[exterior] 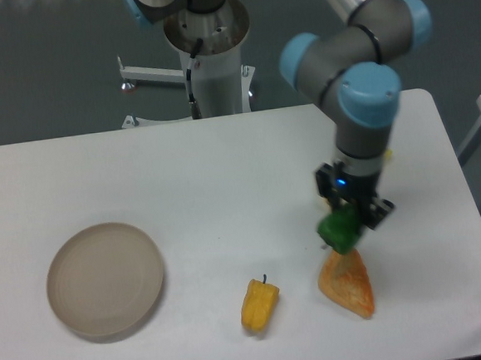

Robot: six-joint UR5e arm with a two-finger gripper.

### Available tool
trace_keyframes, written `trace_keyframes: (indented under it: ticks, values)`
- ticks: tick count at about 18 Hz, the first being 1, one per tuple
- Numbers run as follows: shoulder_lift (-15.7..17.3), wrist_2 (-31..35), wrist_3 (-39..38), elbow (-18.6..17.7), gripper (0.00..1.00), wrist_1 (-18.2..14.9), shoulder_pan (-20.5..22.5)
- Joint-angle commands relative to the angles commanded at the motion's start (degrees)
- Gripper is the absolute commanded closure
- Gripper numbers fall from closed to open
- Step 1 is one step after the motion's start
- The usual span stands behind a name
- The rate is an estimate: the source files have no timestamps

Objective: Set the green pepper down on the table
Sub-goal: 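Carry the green pepper toward the yellow pepper and plate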

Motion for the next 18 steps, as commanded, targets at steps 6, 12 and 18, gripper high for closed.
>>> trace_keyframes:
  ticks: [6, 12, 18]
  values:
    - [0.97, -2.54, -12.75, -7.91, 0.79, 5.35, -4.93]
    - [0.1, -5.1, -15.41, -9.51, 0.79, 7.12, -5.28]
    - [-2.71, -4.66, -6.01, -8.72, 0.79, 9.76, -4.93]
